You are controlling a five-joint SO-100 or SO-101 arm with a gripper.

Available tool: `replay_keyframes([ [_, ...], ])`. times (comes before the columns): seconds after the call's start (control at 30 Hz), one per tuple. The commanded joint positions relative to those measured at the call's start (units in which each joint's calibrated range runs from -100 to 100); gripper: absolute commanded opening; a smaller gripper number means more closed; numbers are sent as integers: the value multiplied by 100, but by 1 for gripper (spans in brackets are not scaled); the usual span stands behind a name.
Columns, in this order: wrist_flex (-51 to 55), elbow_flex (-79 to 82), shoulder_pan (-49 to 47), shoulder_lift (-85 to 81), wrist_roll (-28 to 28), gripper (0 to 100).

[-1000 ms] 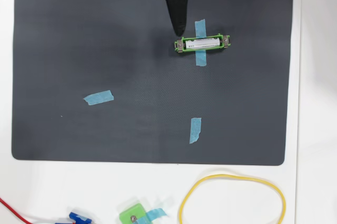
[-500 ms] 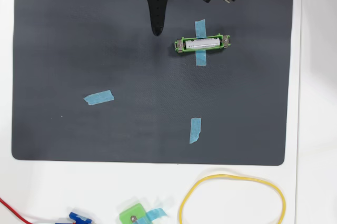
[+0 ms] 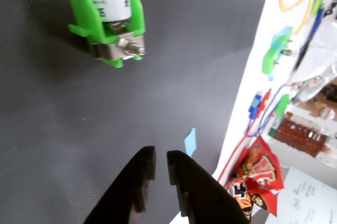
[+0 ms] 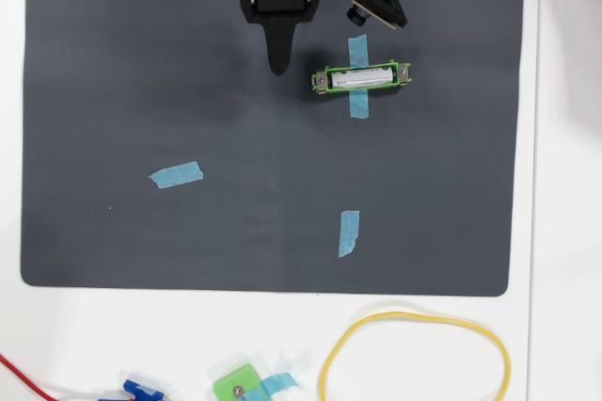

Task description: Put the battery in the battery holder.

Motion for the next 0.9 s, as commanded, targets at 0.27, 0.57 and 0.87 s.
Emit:
replay_keyframes([
  [0.27,-208,73,150,-51,-4,0],
  [0.57,-208,73,87,-51,-4,0],
  [0.87,-208,73,87,-51,-4,0],
])
